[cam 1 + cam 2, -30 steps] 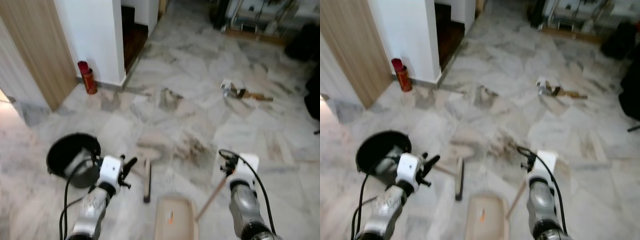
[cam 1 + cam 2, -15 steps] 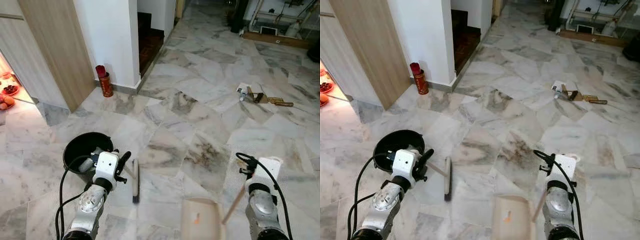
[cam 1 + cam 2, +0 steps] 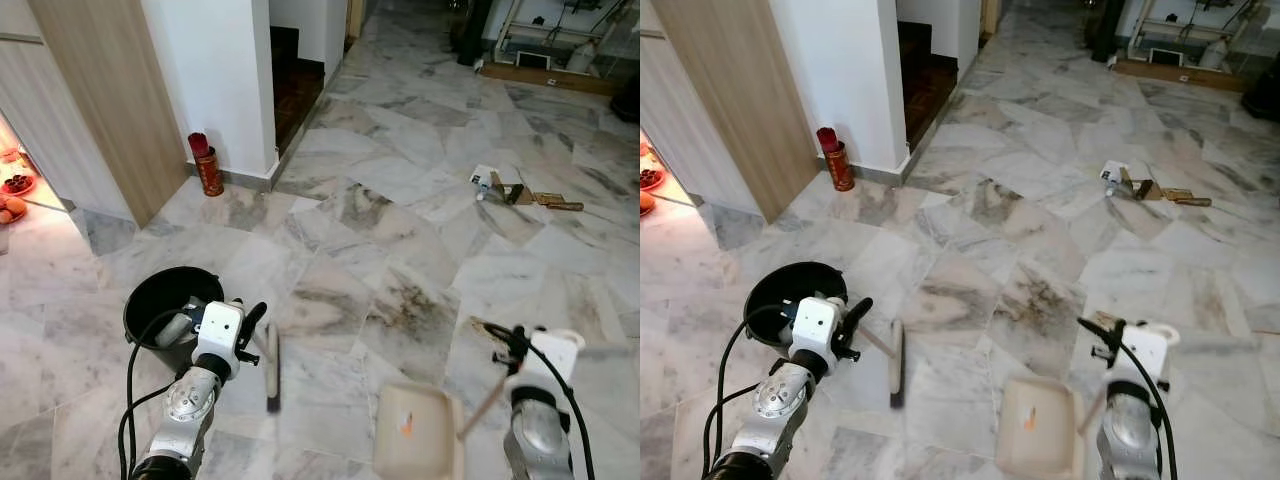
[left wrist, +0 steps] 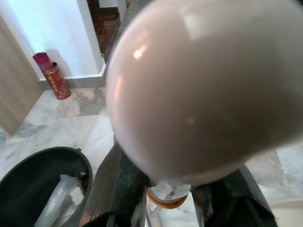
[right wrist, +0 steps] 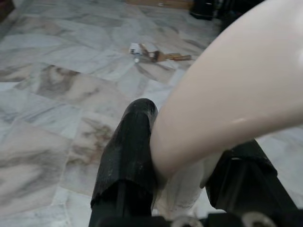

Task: Sweep floor

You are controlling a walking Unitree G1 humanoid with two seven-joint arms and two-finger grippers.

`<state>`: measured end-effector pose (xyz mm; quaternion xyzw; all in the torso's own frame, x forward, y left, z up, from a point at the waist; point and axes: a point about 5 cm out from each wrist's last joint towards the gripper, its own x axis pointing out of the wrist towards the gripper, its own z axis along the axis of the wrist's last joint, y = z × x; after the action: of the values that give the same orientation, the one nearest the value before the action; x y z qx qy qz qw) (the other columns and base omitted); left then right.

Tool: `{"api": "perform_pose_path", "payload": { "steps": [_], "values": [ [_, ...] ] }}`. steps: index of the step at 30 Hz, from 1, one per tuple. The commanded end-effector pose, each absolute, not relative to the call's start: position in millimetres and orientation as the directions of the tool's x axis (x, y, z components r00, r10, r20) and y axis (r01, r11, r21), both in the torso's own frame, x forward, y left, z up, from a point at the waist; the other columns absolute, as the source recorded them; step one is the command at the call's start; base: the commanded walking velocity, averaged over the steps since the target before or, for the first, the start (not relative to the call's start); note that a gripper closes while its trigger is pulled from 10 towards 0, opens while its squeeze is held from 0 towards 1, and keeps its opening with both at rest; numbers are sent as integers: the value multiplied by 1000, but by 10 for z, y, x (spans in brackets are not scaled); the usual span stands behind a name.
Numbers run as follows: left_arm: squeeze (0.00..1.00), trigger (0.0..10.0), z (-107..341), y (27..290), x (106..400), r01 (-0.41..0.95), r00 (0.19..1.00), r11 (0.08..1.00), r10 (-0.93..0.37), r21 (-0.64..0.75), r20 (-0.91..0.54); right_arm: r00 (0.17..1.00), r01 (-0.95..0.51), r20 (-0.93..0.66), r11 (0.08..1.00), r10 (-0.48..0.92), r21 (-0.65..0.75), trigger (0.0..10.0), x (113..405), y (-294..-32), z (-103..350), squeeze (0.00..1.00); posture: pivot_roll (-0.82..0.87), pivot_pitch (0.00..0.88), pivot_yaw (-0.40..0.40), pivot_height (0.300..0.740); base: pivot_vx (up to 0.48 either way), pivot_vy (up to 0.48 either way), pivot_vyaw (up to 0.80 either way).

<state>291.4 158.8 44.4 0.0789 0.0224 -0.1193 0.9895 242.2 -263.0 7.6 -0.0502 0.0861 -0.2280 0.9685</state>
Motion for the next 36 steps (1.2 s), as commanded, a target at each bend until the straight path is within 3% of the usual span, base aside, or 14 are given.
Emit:
{"api": "perform_pose_path", "payload": {
  "steps": [1,15,24,27,36],
  "values": [
    [0,10000,507,1630,2935,225,974,963,-224,148,-27,891,417,-128,897,-435,-146,10000,2406,-2608,86,0,-57,0,-20,740,0,0,0],
    [0,10000,471,1686,2898,232,973,961,-227,152,-48,951,294,-54,946,-304,-134,10000,1970,-2310,114,0,-54,10,-9,740,0,0,0],
    [0,10000,472,1706,2907,238,971,959,-232,153,-56,990,102,115,980,-83,-169,10000,1822,-2029,581,0,-55,18,0,740,0,0,0],
    [0,10000,473,1715,2911,239,971,958,-233,155,-59,982,21,189,981,16,-194,10000,1872,-1888,857,0,-59,20,4,740,0,0,0],
    [0,10000,478,1720,2919,244,970,957,-237,158,-61,941,49,338,991,-4,-124,10000,2204,-1727,1421,0,-55,22,8,740,0,0,0]
  ]
}}
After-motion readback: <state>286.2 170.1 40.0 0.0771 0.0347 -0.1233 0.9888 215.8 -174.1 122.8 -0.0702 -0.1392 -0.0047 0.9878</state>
